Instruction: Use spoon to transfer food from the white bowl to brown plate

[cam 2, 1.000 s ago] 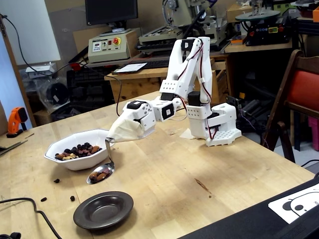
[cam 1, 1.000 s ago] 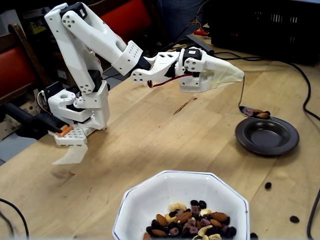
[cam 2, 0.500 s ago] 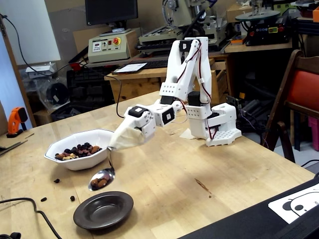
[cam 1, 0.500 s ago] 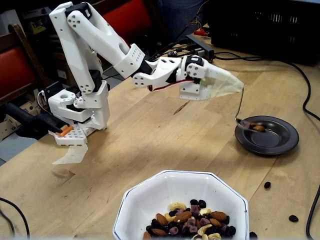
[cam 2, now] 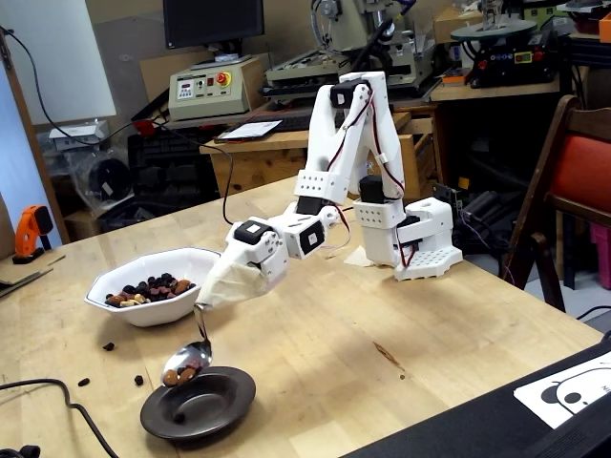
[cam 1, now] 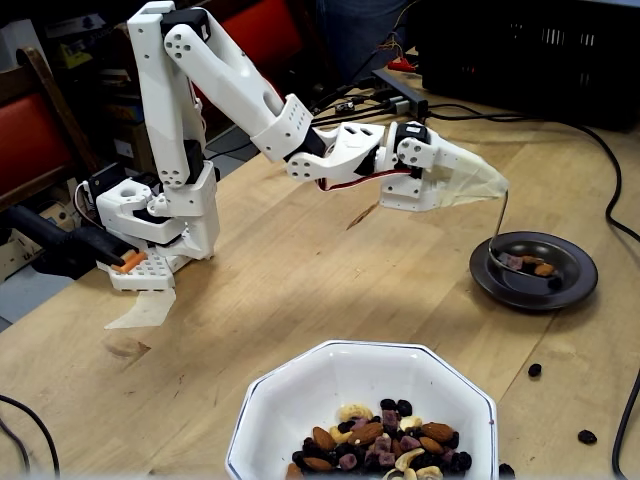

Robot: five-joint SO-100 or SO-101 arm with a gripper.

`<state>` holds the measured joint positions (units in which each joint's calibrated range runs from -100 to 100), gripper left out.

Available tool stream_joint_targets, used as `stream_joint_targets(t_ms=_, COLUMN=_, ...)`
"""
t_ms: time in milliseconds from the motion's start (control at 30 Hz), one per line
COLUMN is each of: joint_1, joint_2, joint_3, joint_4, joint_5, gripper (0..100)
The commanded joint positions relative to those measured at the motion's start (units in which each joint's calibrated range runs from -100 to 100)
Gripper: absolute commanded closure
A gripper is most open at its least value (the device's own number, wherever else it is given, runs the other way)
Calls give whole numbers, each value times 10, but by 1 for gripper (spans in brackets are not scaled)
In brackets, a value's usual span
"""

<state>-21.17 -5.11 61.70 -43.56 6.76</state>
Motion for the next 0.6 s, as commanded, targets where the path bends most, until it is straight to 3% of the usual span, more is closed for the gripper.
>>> stream_joint_targets(t_ms=0, joint_1=-5, joint_2=-8, joint_3=-34, joint_4=-16, joint_5=17, gripper=97)
stream_joint_targets(t_ms=567, joint_1=-5, joint_2=-14, joint_3=-33, joint_4=-16, joint_5=96, gripper=97)
